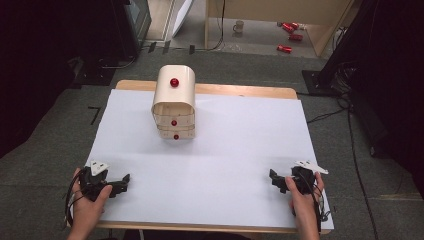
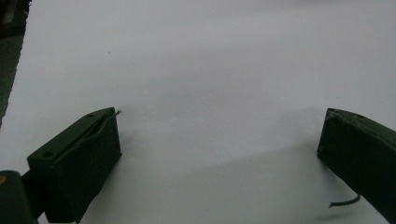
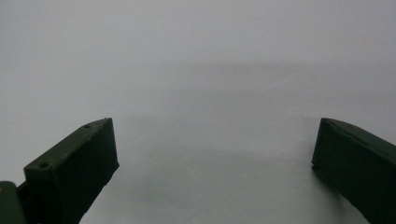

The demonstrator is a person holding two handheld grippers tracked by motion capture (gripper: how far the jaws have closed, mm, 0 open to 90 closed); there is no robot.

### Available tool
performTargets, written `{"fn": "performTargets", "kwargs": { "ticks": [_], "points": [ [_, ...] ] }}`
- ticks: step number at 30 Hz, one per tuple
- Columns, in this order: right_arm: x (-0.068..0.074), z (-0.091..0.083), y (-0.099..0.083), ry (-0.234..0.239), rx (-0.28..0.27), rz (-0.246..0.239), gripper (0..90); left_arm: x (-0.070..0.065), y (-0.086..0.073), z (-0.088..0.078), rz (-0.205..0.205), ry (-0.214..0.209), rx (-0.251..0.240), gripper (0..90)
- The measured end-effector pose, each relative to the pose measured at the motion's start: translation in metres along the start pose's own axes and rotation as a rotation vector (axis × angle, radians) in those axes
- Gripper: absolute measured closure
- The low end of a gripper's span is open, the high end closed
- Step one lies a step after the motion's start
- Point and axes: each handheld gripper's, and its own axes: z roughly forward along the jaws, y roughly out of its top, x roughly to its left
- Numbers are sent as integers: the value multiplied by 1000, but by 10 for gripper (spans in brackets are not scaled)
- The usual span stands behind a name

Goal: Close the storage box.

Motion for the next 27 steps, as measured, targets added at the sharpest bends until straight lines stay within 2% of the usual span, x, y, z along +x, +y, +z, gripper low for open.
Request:
{"fn": "performTargets", "kwargs": {
  "ticks": [2,9,10,13,15,19,27],
  "points": [
    [-5,-4,-2,-23,3,-6,0,0,0,0,0,0,0,0],
    [-21,-13,-8,-40,-1,-14,0,0,0,0,1,1,0,0],
    [-25,-15,-9,-74,4,-26,0,0,0,0,1,1,0,0],
    [-30,-17,-11,-116,6,-28,0,0,0,0,0,0,-1,0],
    [-30,-17,-14,-121,-10,-36,0,0,0,0,0,1,0,0],
    [-23,-14,-15,-177,13,-87,0,0,0,0,-1,0,0,0],
    [-23,-14,-16,-176,8,-85,0,0,0,0,-1,1,0,0]
  ]
}}
